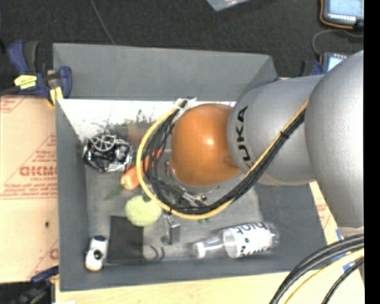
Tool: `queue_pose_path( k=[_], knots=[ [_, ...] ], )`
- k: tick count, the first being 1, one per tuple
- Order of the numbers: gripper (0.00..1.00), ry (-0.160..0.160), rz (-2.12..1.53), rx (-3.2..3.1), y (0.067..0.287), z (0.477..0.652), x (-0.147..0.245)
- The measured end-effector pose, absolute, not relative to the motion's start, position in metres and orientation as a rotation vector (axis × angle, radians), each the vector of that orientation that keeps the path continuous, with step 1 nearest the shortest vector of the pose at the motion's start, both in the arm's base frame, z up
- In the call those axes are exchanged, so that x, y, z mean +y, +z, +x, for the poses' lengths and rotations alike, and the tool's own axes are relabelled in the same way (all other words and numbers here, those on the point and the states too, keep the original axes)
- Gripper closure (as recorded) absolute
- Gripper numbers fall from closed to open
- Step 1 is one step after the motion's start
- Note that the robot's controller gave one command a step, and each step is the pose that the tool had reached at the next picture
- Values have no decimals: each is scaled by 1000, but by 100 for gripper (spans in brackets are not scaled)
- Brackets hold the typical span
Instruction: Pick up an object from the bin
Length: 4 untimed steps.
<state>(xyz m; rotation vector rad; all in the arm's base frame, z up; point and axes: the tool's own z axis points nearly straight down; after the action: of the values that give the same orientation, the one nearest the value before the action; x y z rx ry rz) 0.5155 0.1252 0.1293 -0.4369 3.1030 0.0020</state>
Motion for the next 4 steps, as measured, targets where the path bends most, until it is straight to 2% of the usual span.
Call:
queue_pose_path(
  k=[1,2,3,4],
  knots=[
    [0,4,-112,3131,116,515,121],
    [0,1,-461,3097,111,518,122],
    [0,0,-709,3043,87,546,141],
    [100,-4,-1425,2783,79,551,150]
  ],
)
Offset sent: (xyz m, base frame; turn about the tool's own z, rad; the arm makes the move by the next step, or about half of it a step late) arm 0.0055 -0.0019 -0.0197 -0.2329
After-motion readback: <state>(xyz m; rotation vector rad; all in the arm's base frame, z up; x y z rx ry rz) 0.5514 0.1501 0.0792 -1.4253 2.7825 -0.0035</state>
